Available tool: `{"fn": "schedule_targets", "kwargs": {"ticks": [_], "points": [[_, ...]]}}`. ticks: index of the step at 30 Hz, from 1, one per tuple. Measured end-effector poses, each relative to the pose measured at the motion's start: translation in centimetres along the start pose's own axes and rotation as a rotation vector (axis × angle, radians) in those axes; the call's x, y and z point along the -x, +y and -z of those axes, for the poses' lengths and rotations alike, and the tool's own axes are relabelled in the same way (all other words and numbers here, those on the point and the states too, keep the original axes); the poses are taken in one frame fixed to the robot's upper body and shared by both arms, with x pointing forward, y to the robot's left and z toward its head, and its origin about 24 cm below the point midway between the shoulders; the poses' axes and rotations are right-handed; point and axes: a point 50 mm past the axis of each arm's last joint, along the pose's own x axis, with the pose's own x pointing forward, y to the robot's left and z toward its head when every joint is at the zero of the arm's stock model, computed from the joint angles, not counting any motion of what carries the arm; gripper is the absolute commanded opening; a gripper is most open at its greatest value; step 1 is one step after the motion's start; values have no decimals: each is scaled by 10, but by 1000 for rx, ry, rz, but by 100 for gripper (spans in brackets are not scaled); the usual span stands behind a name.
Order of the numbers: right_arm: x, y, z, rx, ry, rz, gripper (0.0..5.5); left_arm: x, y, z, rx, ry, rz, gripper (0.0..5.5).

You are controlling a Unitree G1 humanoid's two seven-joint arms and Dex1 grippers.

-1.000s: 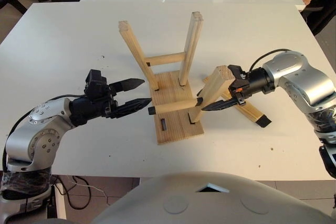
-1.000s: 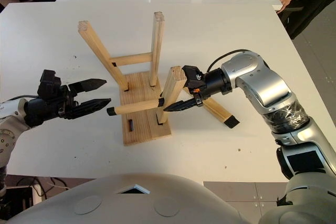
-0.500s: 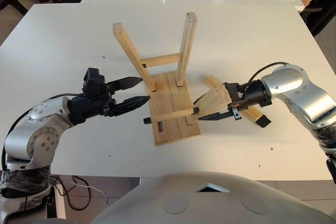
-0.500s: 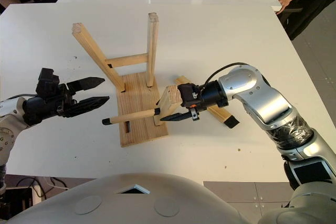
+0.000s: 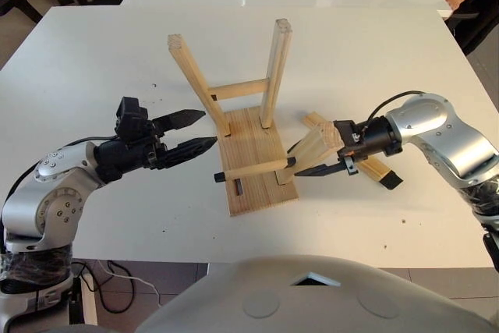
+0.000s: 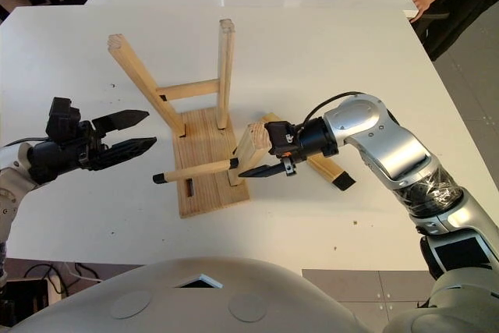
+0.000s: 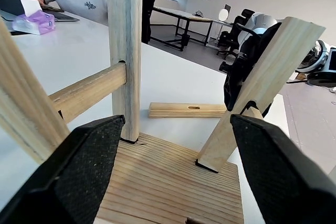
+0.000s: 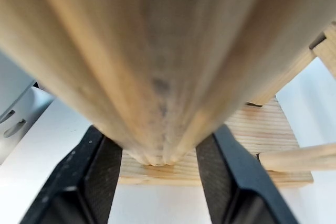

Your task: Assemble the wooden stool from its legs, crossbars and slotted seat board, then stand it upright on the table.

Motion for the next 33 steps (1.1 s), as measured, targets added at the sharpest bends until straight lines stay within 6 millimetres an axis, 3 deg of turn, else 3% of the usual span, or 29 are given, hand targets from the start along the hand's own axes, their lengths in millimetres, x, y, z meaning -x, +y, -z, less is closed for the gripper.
{"fn": "schedule_targets", "kwargs": {"ticks": [7, 10, 13, 17, 20, 22, 25, 30, 33], "points": [[2, -4, 2, -38, 11, 81, 201, 2, 2, 0, -21, 5, -31, 373], [2, -9, 5, -48, 52, 155, 260, 2, 3, -1, -23, 2, -39, 373], [-2, 4, 46, -226, 237, 220, 302, 4, 6, 0, -36, 7, -62, 373], [1, 0, 35, -207, 214, 293, 302, 4, 6, 1, -36, 3, -66, 373], [15, 1, 23, -172, 203, 359, 302, 8, 7, 2, -41, 5, -85, 373], [28, 7, 20, -182, 205, 397, 330, 13, 7, 2, -45, 2, -113, 373], [60, 27, 22, -213, 272, 480, 374, 28, 6, -2, -55, -30, -185, 373], [92, 61, 32, -345, 337, 611, 401, 60, 5, -32, -120, -196, -318, 373], [97, 77, 43, -422, 362, 671, 401, 67, 8, -46, -150, -286, -423, 373]]}}
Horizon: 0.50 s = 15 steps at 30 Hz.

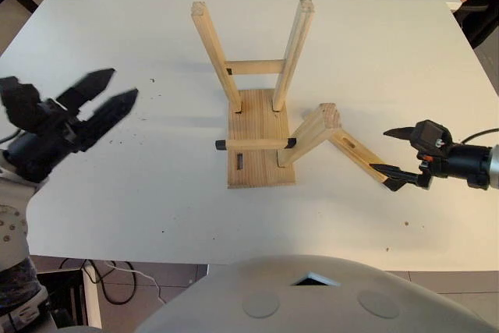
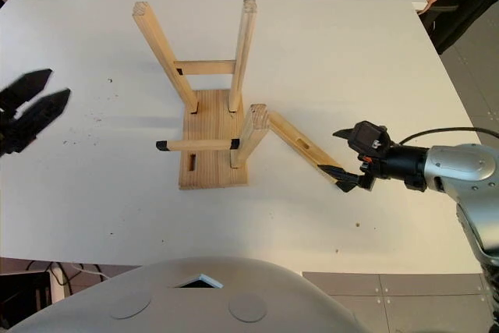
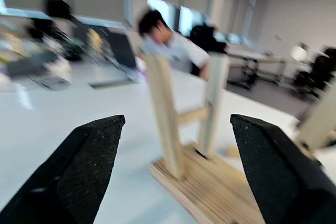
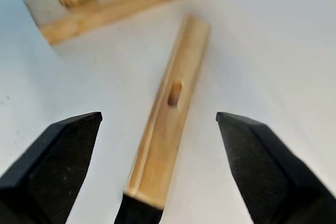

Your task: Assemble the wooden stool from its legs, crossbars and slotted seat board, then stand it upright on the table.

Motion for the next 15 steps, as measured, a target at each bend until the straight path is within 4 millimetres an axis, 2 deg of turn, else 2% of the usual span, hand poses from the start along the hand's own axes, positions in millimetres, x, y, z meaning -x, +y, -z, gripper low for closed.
{"fn": "schedule_targets", "kwargs": {"ticks": [4, 15], "points": [[-6, 1, 21, -105, 7, 57, 401, -5, -1, 3, 10, -19, -41, 373], [-43, 4, 39, -226, -25, 54, 401, -31, -1, 9, -18, -8, -85, 373]]}}
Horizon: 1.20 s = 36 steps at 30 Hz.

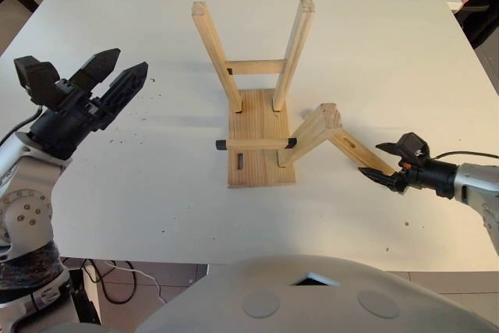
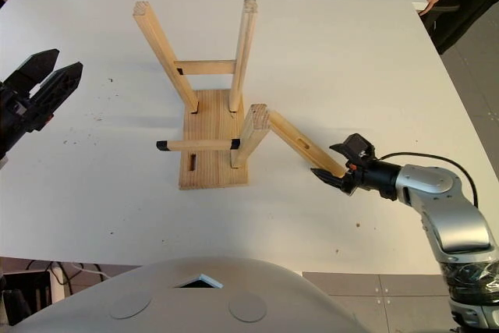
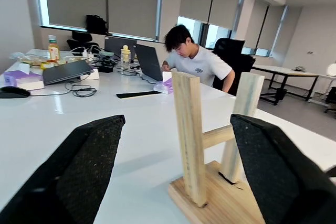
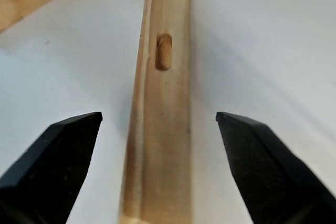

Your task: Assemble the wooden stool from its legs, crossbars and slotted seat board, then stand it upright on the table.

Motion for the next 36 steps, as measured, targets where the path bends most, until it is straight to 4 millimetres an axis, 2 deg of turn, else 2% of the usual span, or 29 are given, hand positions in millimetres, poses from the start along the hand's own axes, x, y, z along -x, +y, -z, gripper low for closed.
{"fn": "schedule_targets", "kwargs": {"ticks": [6, 10, 14, 22, 24, 26, 30, 31, 35, 36], "points": [[-1, 1, 15, -35, 25, 5, 337, -13, 6, -10, -55, -39, -50, 373], [2, -1, 18, -37, 20, 19, 267, -19, 9, -18, -74, -70, -77, 373], [2, -1, 19, -38, 15, 27, 215, -27, 9, -13, -130, -16, -106, 373], [-6, 0, 13, -91, -77, 39, 206, -56, -9, -15, -171, 28, -42, 373], [1, -11, -6, -78, -168, 74, 206, -63, -14, -11, -181, 102, -14, 373], [15, -26, -32, -45, -296, 121, 206, -69, -20, -20, -179, 80, 29, 373], [49, -42, -96, -14, -620, 123, 206, -80, -44, -58, -114, -91, 236, 331], [56, -40, -113, 8, -689, 84, 206, -82, -50, -65, -95, -129, 293, 308], [65, -25, -155, 108, -800, -120, 206, -93, -67, -72, -9, -178, 444, 307], [67, -19, -173, 178, -826, -204, 206, -100, -74, -72, 18, -184, 501, 307]]}}
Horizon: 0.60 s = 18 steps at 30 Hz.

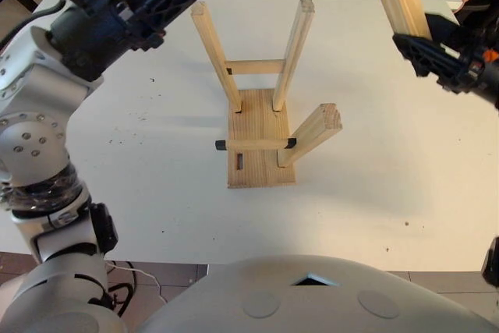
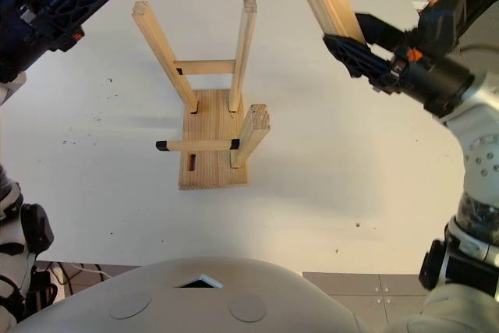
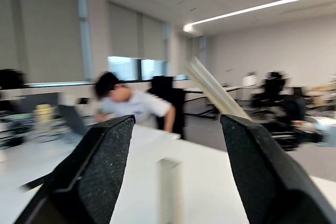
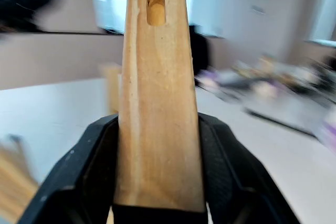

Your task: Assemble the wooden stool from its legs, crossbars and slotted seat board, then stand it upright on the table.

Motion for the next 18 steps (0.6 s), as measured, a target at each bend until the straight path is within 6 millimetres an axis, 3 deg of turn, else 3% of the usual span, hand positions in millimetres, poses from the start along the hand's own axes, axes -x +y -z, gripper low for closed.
{"fn": "schedule_targets", "kwargs": {"ticks": [2, 7, 18], "points": [[-13, 0, -9, 7, -16, -107, 206, -10, -2, 4, 35, -3, 60, 307], [-41, -7, -8, -56, 16, -317, 206, -27, -13, 18, 99, -1, 250, 307], [-58, -4, -1, -95, 82, -544, 206, -31, -12, 14, 100, -44, 334, 307]]}}
